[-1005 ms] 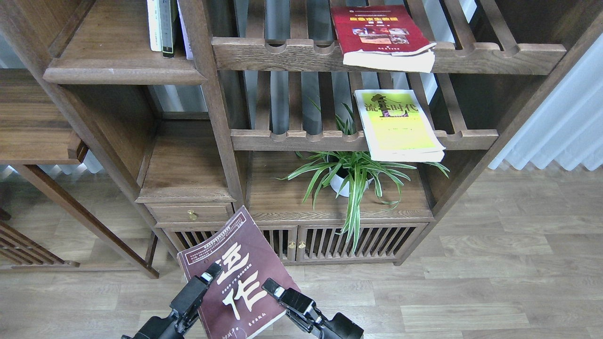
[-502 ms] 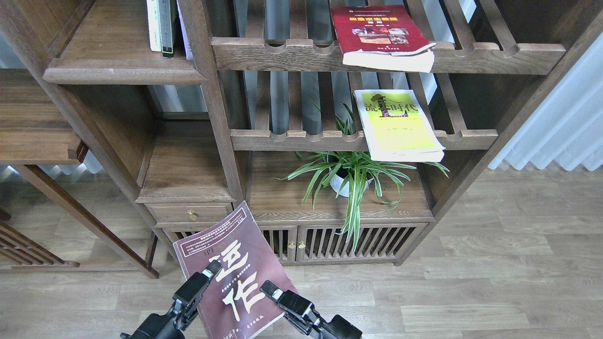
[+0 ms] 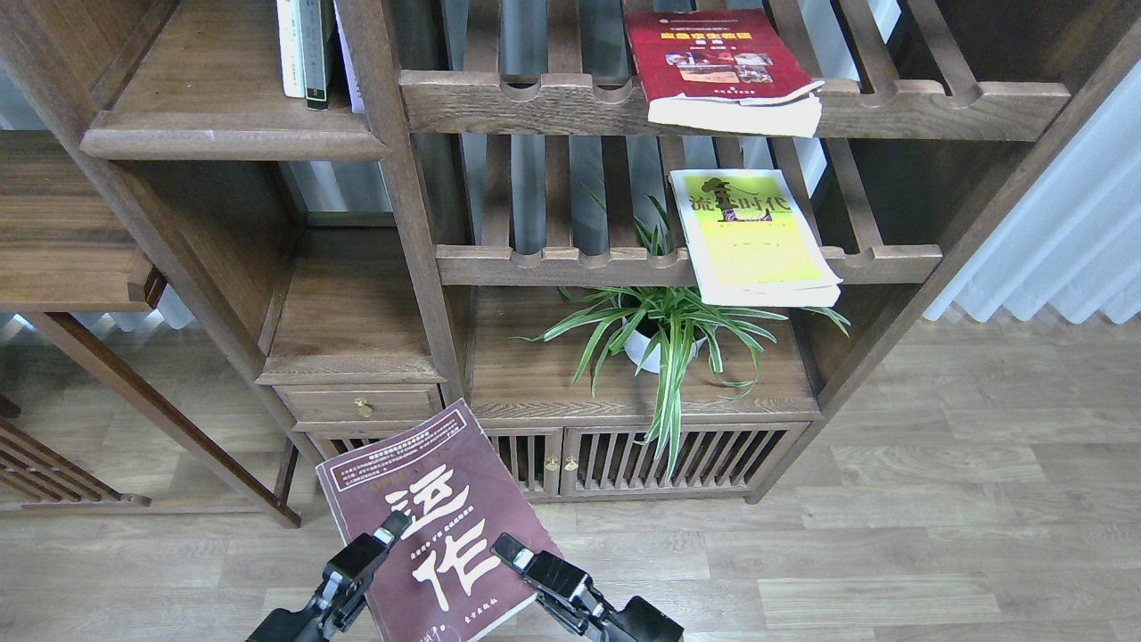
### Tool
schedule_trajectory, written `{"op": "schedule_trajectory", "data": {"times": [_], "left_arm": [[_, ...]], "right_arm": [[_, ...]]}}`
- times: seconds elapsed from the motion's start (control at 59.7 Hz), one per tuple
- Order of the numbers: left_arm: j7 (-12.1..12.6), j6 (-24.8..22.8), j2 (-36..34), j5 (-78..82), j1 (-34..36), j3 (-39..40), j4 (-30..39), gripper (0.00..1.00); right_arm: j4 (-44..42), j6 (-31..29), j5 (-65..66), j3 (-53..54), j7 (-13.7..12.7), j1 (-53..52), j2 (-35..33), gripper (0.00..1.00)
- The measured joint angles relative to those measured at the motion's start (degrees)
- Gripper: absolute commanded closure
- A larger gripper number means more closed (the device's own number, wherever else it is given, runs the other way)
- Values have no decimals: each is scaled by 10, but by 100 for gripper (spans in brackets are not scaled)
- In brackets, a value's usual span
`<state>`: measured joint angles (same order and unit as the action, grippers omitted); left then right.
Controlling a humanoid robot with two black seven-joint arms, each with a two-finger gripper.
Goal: Organize books on shelf
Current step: 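Lower the maroon book and grip it between both grippers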
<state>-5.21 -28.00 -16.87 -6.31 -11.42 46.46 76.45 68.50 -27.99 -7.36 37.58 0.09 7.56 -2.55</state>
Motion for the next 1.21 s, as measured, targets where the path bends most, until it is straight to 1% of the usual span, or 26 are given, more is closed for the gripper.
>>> {"op": "schedule_trajectory", "data": {"times": [0.067, 0.134, 0.234, 0.318, 0.335, 0.419, 0.653, 0.754, 0.787, 0.871, 0.955, 1.055, 1.139, 1.206], "left_arm": [[1, 0, 0, 1, -1, 0, -1, 93], [1, 1, 0, 1, -1, 0, -1, 92], [2, 1, 0, 1, 0, 0, -1, 92], [3, 1, 0, 1, 0, 0, -1, 92], [3, 1, 0, 1, 0, 0, -1, 92], [3, 0, 0, 1, 0, 0, -1, 92], [6, 0, 0, 1, 0, 4, -1, 92], [6, 0, 1, 3, 0, 16, -1, 93], [7, 0, 1, 6, 1, 30, -1, 95], [12, 0, -3, 10, 1, 41, -1, 97], [28, 0, -12, 15, 0, 61, 0, 99], [74, 0, -15, 25, 0, 75, 4, 99], [117, 0, -12, 44, 0, 94, 9, 100], [142, 0, -9, 59, 2, 114, 14, 100]], "right_arm": [[-8, 0, -1, 3, 2, -2, 1, 51], [-13, 0, -1, 3, 3, -3, 1, 44], [-16, 0, 0, 3, 5, -3, 2, 38], [-16, 0, 1, 9, 6, -3, 4, 30], [-16, 0, 1, 11, 6, -3, 4, 27], [-16, 0, 1, 22, 7, -4, 11, 20], [-32, 0, 1, 57, 8, -16, 16, 11], [-60, 0, 1, 82, 9, -21, 14, 11], [-76, 0, 1, 101, 9, -23, 13, 11], [-81, 0, 1, 110, 9, -23, 14, 11], [-83, 0, 1, 113, 9, -24, 16, 11], [-84, 0, 2, 113, 9, -24, 22, 11], [-84, 0, 5, 113, 9, -25, 25, 11], [-84, 0, 8, 113, 9, -24, 25, 11]]}}
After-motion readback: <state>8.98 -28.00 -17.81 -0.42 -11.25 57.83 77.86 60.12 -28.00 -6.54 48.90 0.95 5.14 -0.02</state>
